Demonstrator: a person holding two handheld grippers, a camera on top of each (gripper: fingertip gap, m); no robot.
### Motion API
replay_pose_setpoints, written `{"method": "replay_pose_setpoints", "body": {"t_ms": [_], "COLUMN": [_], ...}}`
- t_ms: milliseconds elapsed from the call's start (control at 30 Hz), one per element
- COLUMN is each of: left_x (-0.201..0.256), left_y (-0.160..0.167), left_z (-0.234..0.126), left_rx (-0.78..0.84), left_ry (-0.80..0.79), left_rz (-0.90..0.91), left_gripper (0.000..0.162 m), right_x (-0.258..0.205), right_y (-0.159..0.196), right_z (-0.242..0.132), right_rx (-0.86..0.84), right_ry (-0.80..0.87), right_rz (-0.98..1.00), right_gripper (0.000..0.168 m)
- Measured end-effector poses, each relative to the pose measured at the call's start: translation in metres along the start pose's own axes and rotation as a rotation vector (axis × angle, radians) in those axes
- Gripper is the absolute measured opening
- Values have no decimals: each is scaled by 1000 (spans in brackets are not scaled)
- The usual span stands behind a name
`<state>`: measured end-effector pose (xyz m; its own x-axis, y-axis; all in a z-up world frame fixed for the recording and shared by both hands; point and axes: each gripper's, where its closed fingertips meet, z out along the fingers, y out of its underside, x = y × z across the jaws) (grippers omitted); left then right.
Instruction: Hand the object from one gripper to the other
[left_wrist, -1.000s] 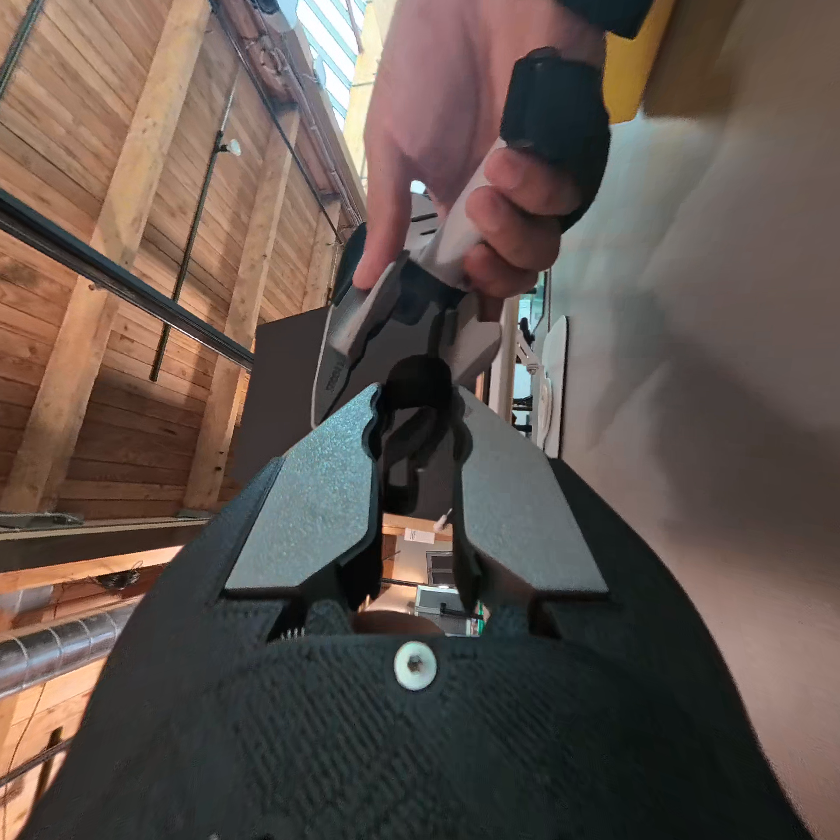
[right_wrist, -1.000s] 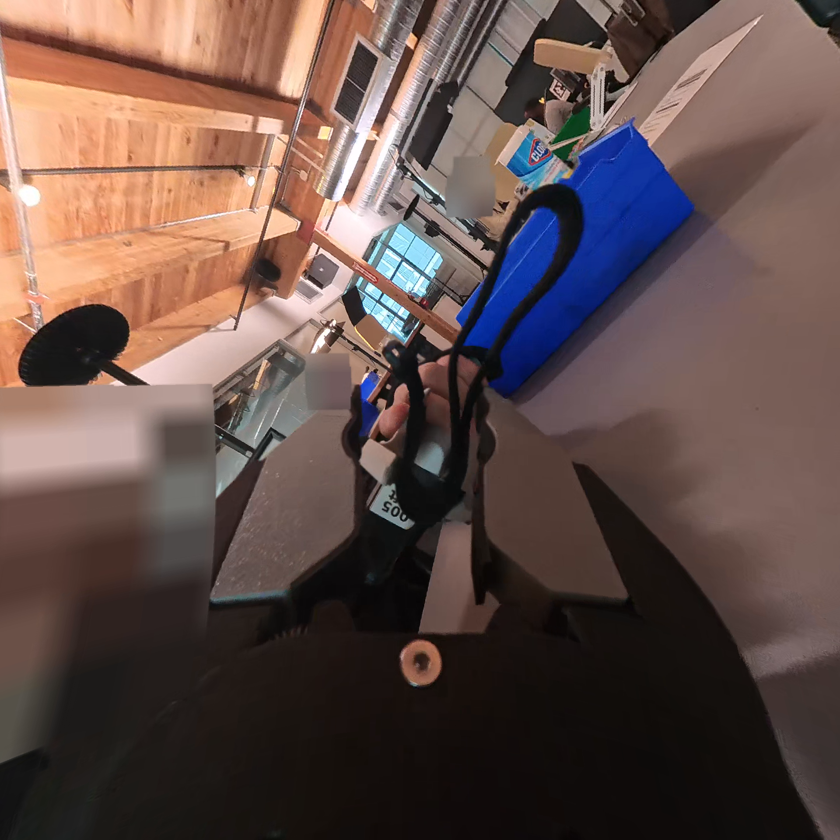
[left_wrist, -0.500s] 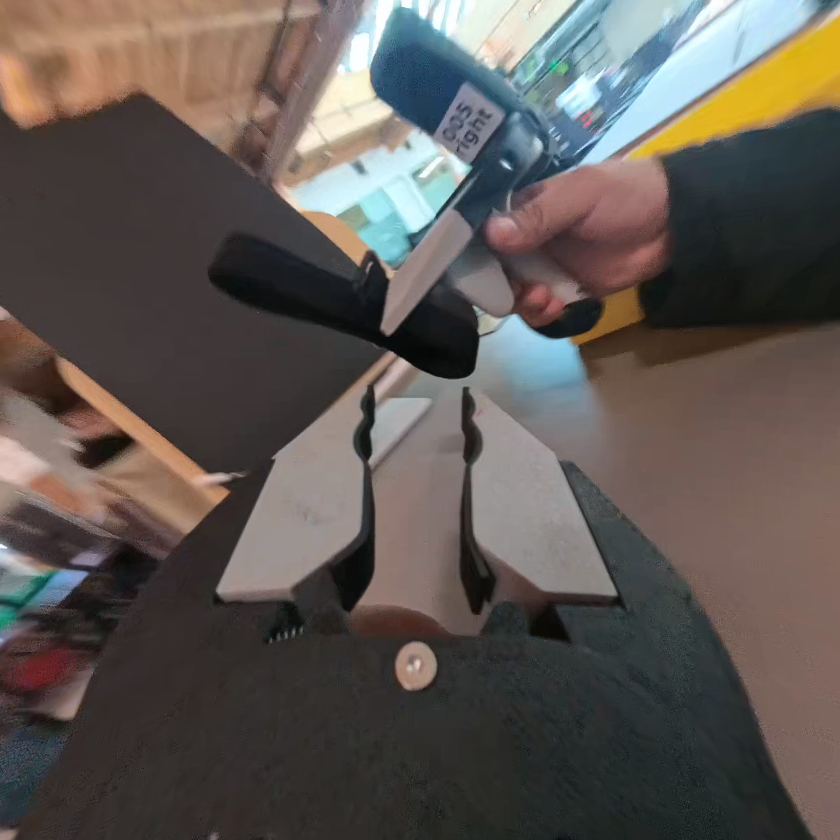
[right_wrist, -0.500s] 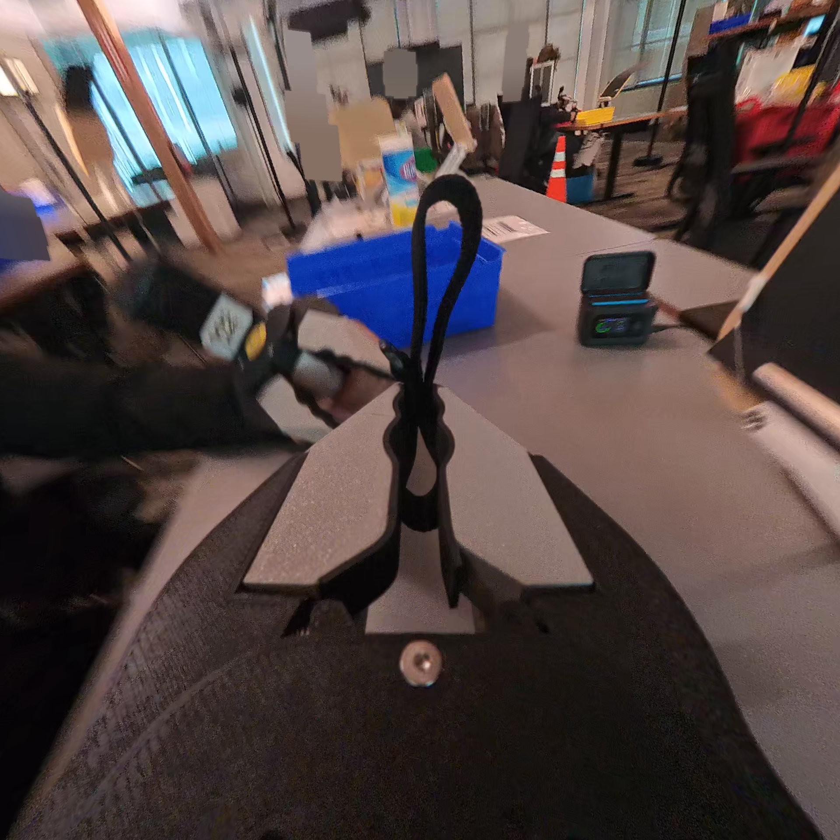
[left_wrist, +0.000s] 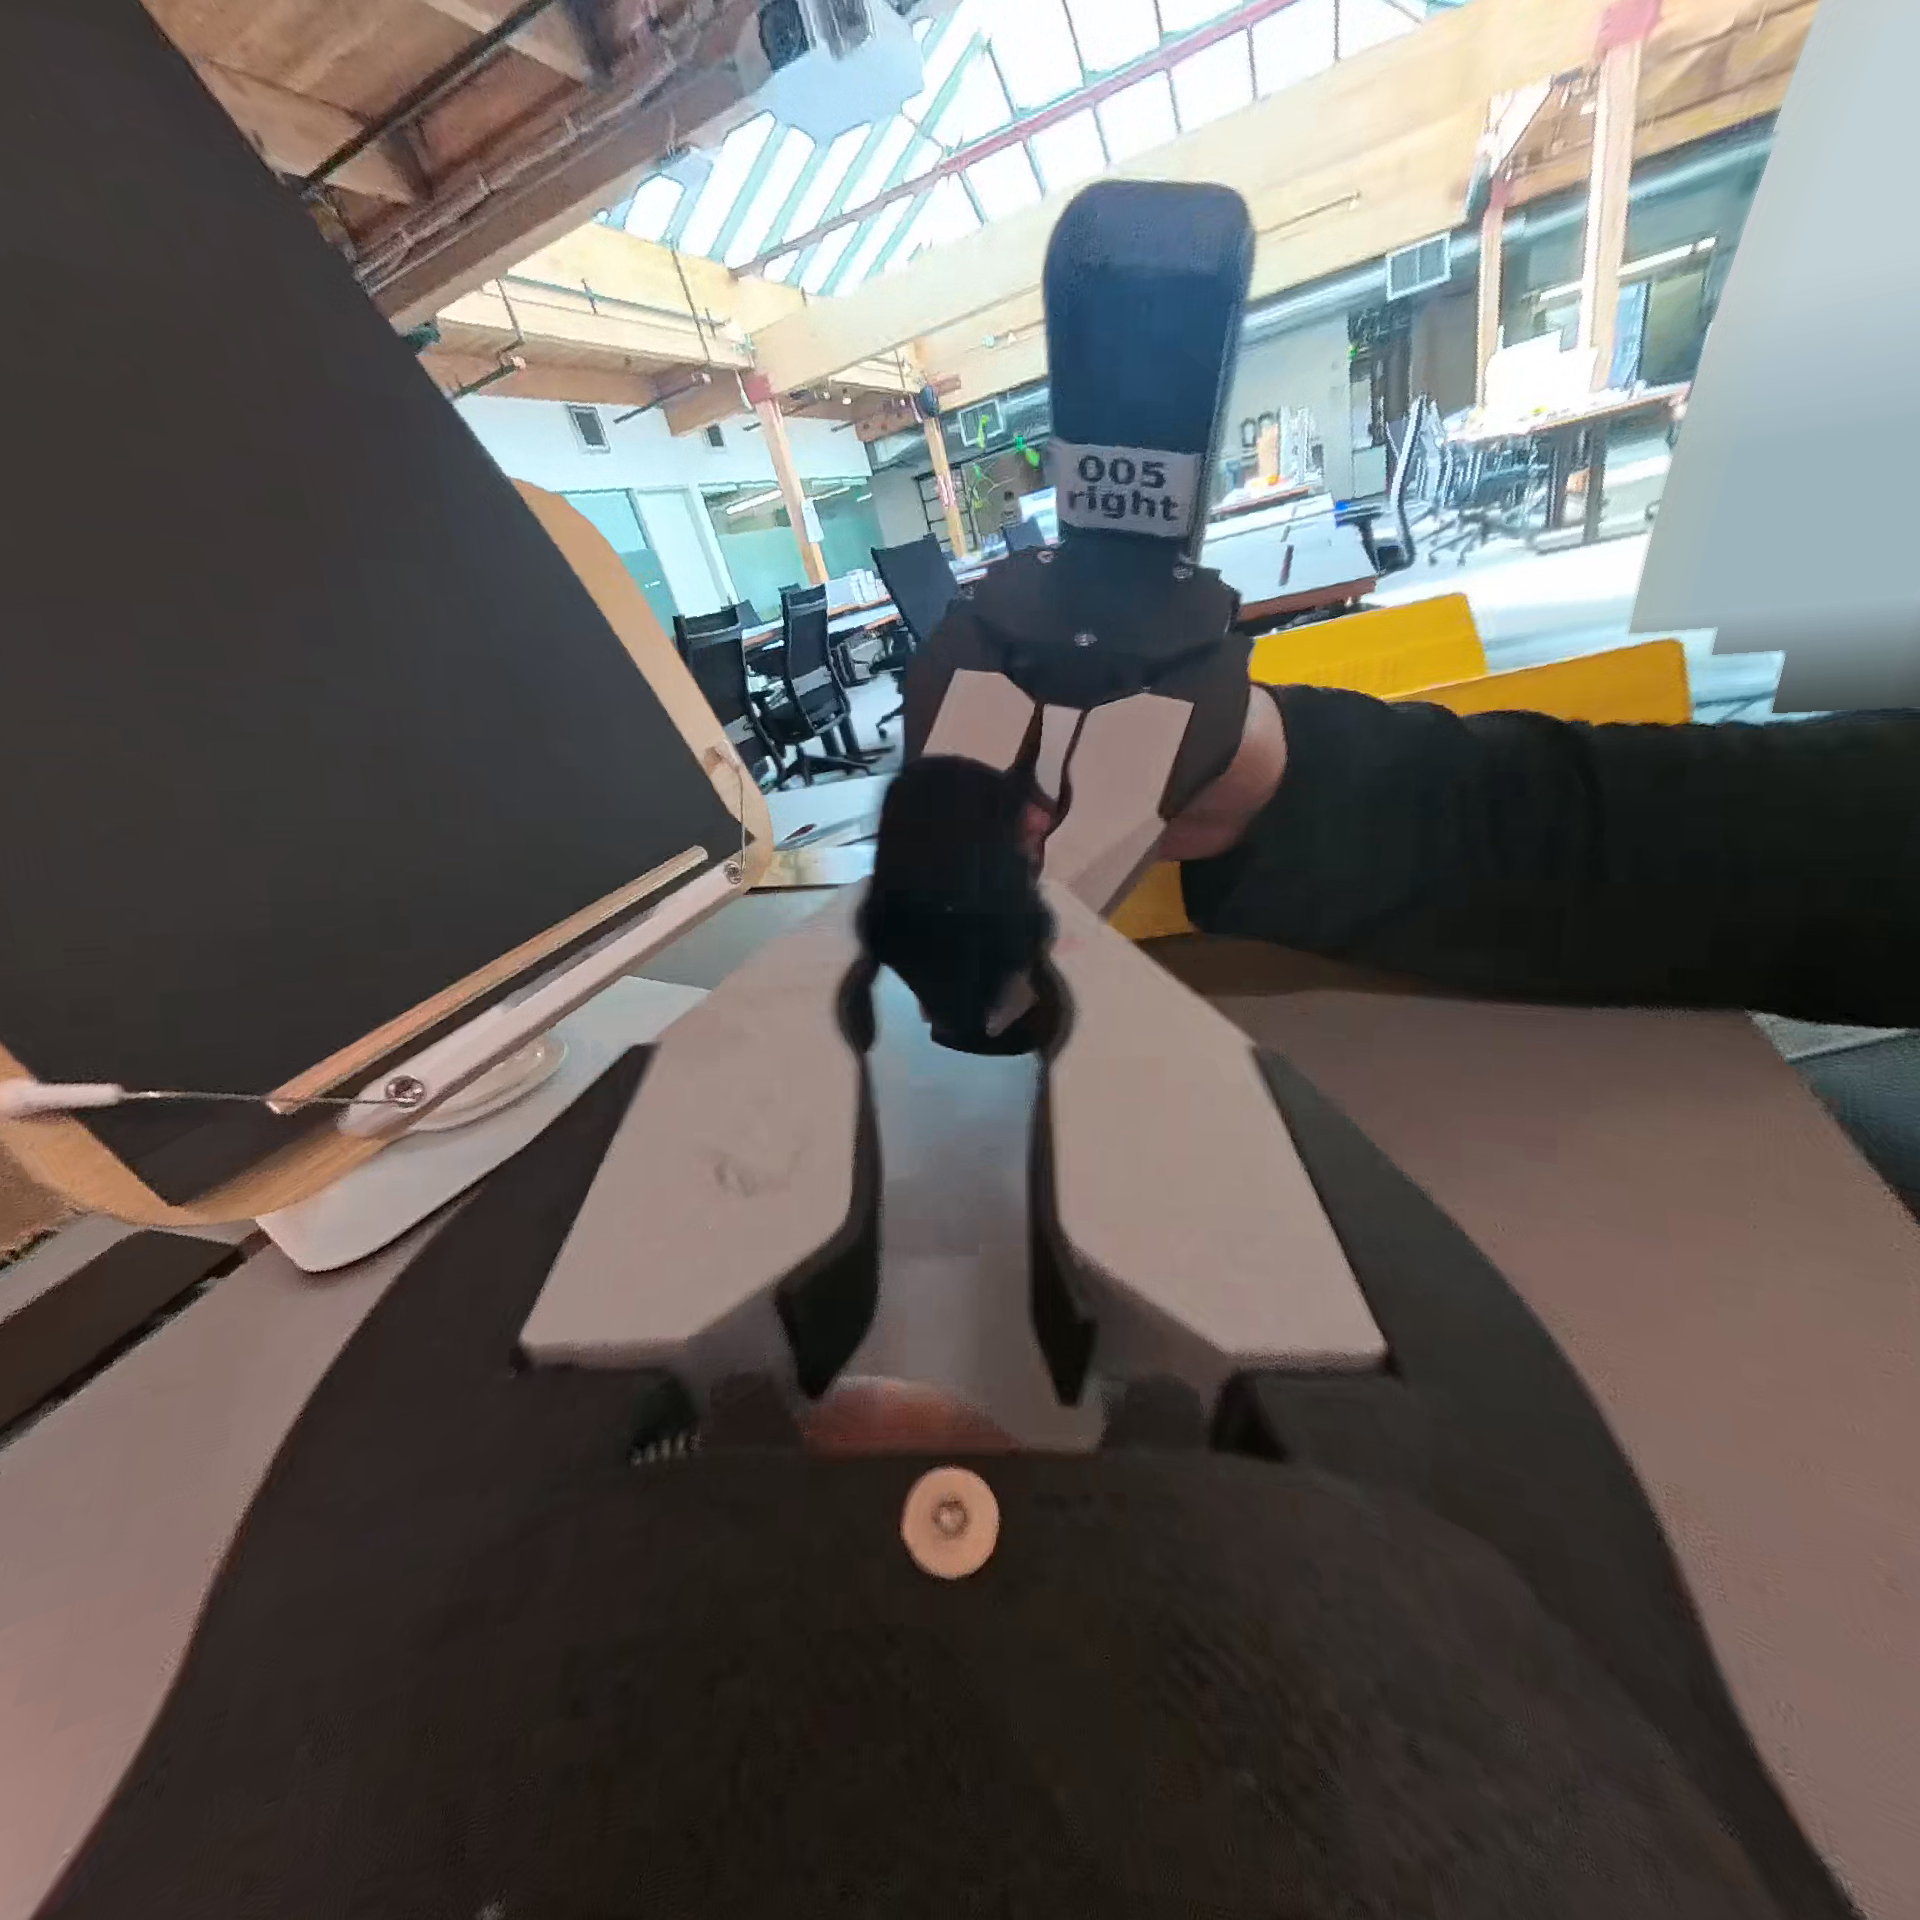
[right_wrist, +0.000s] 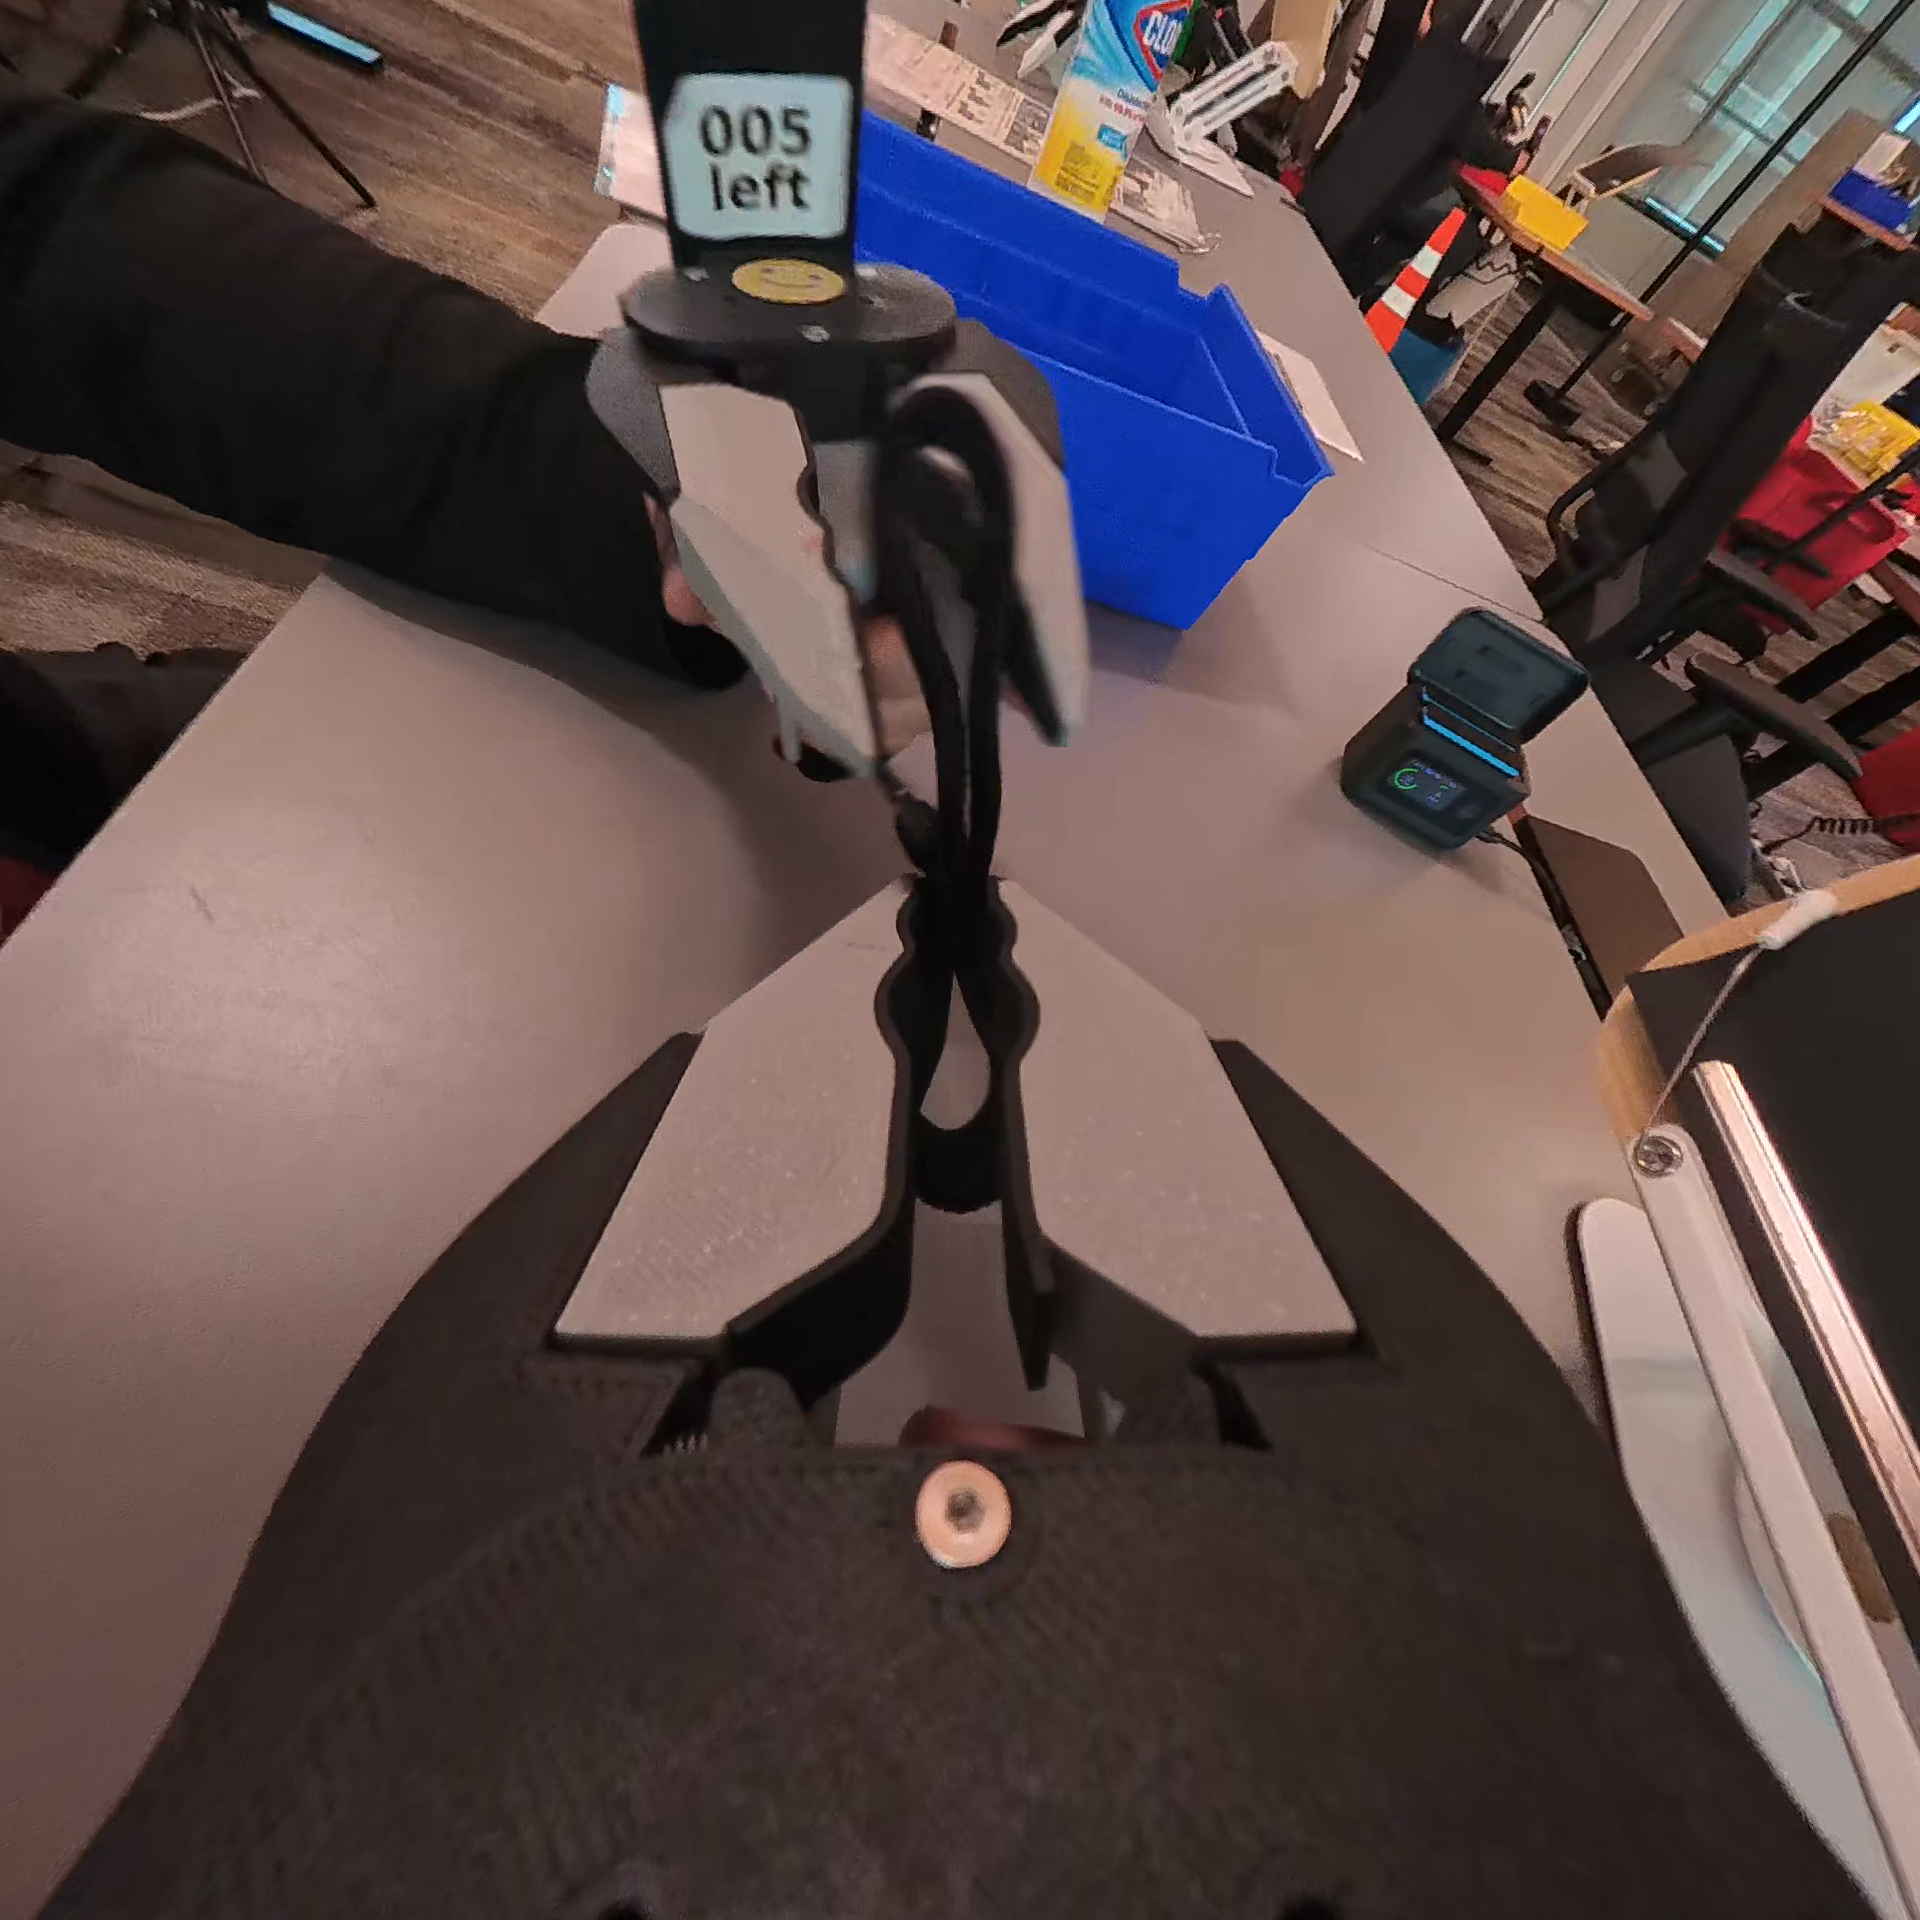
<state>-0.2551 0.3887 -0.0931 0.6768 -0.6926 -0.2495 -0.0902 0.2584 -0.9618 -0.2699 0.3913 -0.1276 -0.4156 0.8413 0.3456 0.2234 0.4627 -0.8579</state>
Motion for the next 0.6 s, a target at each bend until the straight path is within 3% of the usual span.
{"method": "replay_pose_setpoints", "body": {"t_ms": [33, 100, 233, 400, 600], "left_x": [-1, -5, -28, -36, -56], "left_y": [-1, -2, -4, 4, -10], "left_z": [0, 0, -6, -11, -21], "left_rx": [0, -7, -32, -199, -238], "left_ry": [-14, -41, -215, -433, -624], "left_rz": [25, 71, 229, 932, 1099], "left_gripper": [5, 3, 2, 3, 3], "right_x": [1, 4, 11, 36, 76], "right_y": [1, 0, 4, 22, 60], "right_z": [0, 0, -3, -14, -34], "right_rx": [-4, 9, -3, -47, -106], "right_ry": [6, 20, 27, 116, 292], "right_rz": [-2, 19, 112, 287, 602], "right_gripper": [6, 10, 46, 56, 100]}}
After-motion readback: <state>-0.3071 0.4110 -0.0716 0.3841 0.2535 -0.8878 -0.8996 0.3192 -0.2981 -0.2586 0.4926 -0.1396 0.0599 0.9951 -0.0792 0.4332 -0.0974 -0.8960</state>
